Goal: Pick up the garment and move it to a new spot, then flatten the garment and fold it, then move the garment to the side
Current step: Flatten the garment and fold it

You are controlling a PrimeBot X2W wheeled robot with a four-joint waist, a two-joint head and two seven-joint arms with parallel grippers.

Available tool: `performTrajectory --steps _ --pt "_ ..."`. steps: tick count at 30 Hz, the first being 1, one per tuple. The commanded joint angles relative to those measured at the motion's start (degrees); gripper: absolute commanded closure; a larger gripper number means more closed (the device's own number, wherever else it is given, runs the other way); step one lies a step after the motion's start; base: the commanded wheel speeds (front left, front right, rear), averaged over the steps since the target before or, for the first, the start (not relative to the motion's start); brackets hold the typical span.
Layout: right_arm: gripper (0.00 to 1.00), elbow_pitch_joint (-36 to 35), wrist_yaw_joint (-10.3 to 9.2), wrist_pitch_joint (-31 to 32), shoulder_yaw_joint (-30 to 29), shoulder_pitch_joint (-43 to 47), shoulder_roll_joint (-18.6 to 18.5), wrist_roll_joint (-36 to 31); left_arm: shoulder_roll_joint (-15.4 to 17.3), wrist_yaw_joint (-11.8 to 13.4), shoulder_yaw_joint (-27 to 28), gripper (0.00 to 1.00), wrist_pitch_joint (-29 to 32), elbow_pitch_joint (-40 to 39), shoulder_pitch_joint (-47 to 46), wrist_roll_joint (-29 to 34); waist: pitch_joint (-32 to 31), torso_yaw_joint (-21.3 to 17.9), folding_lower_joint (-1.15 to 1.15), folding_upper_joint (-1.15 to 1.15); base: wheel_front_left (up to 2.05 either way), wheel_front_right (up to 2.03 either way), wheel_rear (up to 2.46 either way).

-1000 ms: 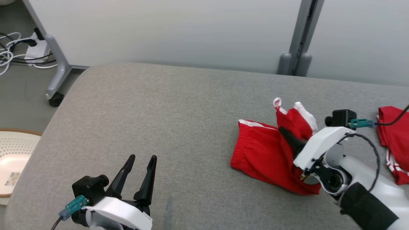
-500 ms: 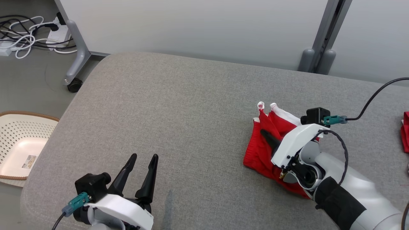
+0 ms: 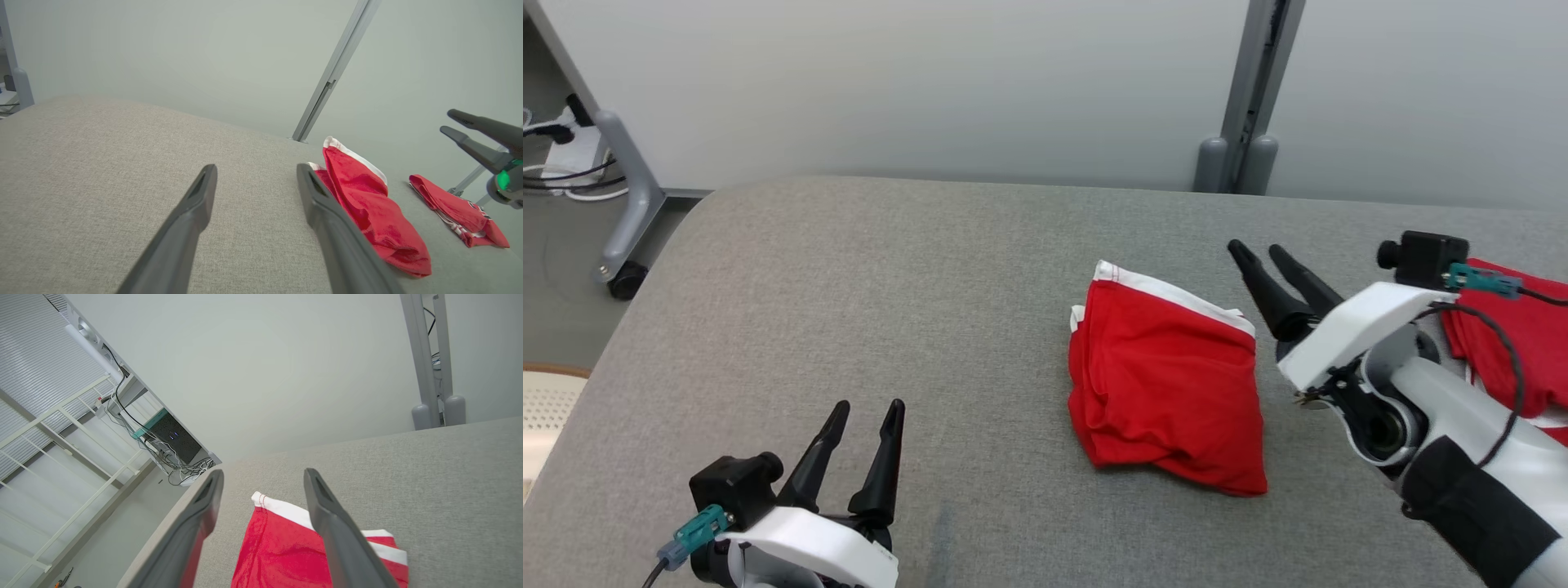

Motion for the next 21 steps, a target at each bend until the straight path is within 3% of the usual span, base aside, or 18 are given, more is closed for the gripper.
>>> performTrajectory --steps 1,6,9,16,21 --pt "0.00 -1.00 0.09 -0.75 -0.52 1.27 -1.25 -0.82 0.14 0.10 0.67 0.00 -0.27 -0.45 0.47 0.54 -0.75 -1.35 0.00 0.00 0.00 0.00 0.00" --pt "0.00 -4.08 0.09 -1.89 -5.07 6.50 -6.78 -5.19 -0.58 0.09 3.32 0.00 -0.29 -2.18 2.19 2.50 -1.24 -2.81 0.00 0.00 0.00 0.00 0.00" --pt "0.00 -6.19 0.09 -1.86 -14.67 11.15 -8.25 -11.75 -1.22 0.37 5.91 0.00 -0.30 -3.81 3.15 5.05 -1.26 -3.40 0.00 0.00 0.00 0.00 0.00" --pt "0.00 -19.22 0.08 -1.83 -41.17 30.40 -1.37 -35.44 -3.75 0.74 13.35 0.00 -0.30 -7.58 7.41 12.88 -1.33 -5.47 0.00 0.00 0.00 0.00 0.00" --pt "0.00 -27.27 0.06 -1.83 -50.84 40.26 5.80 -49.73 -6.43 -1.26 17.74 0.00 -0.30 -7.75 9.21 17.77 -0.59 -6.37 0.00 0.00 0.00 0.00 0.00"
